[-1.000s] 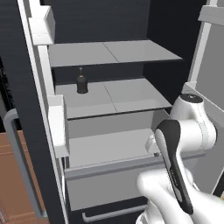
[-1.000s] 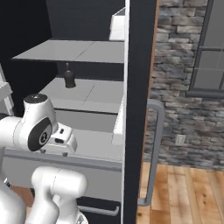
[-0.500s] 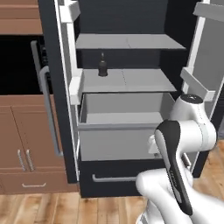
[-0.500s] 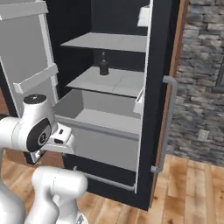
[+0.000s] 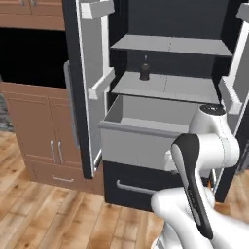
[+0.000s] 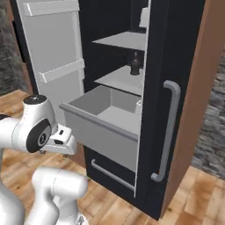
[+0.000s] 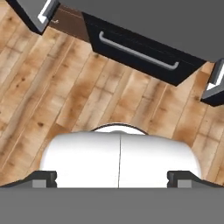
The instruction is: Place the squash and tomato inside the fridge drawer. Close the drawer after placing the vegetables.
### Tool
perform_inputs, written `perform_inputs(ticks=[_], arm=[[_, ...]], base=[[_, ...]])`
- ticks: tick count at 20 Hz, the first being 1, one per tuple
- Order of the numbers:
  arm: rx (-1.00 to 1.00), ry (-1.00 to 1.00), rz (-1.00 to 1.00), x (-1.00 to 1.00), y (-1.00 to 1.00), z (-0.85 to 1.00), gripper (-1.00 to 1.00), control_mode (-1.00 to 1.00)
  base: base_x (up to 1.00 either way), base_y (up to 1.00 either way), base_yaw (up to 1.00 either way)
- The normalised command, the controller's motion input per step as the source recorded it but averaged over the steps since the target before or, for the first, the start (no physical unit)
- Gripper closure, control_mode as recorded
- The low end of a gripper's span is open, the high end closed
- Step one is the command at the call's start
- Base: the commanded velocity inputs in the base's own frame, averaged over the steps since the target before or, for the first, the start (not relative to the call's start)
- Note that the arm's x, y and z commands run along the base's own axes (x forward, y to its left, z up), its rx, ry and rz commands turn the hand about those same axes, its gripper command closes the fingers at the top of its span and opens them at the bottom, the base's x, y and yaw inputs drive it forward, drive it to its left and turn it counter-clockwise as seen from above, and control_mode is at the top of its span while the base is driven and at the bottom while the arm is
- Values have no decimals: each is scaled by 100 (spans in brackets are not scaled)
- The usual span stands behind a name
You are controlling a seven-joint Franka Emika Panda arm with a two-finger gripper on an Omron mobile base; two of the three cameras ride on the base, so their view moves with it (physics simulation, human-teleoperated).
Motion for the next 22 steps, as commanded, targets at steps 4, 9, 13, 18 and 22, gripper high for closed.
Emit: perform_inputs(ticks=[4, 9, 13, 18, 22], arm=[[0, 0, 0, 0, 0, 0, -100, 100], [0, 0, 0, 0, 0, 0, -100, 100], [0, 0, 0, 0, 0, 0, -100, 100], [0, 0, 0, 0, 0, 0, -100, 100], [0, 0, 0, 0, 0, 0, -100, 100]], base=[[-85, -11, 56], [-98, 17, 54], [-100, 41, 48], [-99, 61, 42], [-68, 98, 24]])
